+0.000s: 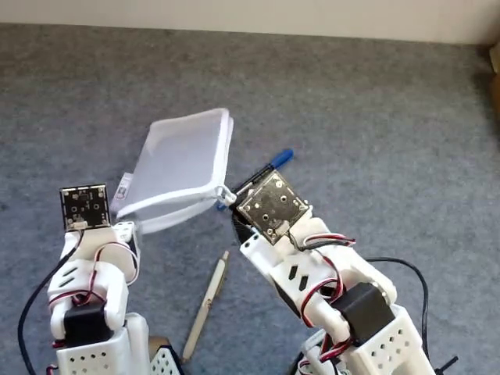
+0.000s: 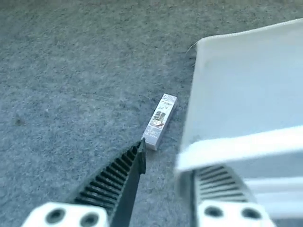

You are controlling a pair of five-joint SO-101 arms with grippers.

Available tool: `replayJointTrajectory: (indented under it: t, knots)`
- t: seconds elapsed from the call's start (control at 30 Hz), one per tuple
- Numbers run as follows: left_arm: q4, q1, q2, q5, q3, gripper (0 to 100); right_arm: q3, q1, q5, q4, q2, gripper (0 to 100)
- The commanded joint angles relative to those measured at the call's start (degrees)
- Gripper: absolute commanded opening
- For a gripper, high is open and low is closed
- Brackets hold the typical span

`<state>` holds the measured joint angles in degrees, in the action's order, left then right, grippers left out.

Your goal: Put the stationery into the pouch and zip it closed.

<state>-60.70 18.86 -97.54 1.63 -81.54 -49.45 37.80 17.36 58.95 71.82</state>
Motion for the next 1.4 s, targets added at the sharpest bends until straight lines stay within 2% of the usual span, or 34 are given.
replayJointTrajectory:
  t: [0.0, 0.07, 0.27, 0.33, 0.4, 0.5, 0.63, 0.9, 1.3, 1.37]
  knots:
    - [-0.5, -1.1, 0.2, -0.3, 3.4, 4, 4.1, 0.4, 0.1, 0.0, 1.6, 0.5]
    - [-0.6, -1.1, 0.2, -0.3, 4.0, 0, 4.1, 0.4, 0.0, 0.0, 1.6, 0.9]
    - [-0.6, -1.1, 0.2, -0.3, 4.3, 1, 4.1, 0.1, 0.3, 0.5, 1.6, 1.8]
    - [-0.6, -1.1, 0.2, -0.3, 4.5, 1, 4.1, -0.2, 0.3, 1.7, 1.5, 7.2]
    - [-1.0, -1.1, 0.5, -0.3, 6.0, 1, 4.1, -1.4, 0.2, 2.7, 1.5, 17.1]
    - [-5.4, -1.1, 0.6, -0.4, 9.5, 1, 4.1, -4.4, 0.2, 2.9, 1.5, 29.2]
    - [-8.5, -1.1, 0.7, -1.2, 13.0, 1, 4.2, -7.2, 0.2, 2.9, 1.5, 28.0]
    - [-8.8, -0.9, 0.8, -1.4, 13.7, 1, 4.4, -8.5, 0.4, 2.9, 0.9, 27.7]
    - [-11.3, -0.7, 0.9, -3.1, 17.4, 1, 10.8, -10.6, 0.5, 4.6, -24.5, 27.7]
    - [-11.3, -0.7, 0.9, -3.2, 17.4, 1, 11.9, -10.6, 2.5, 4.6, -27.8, 27.7]
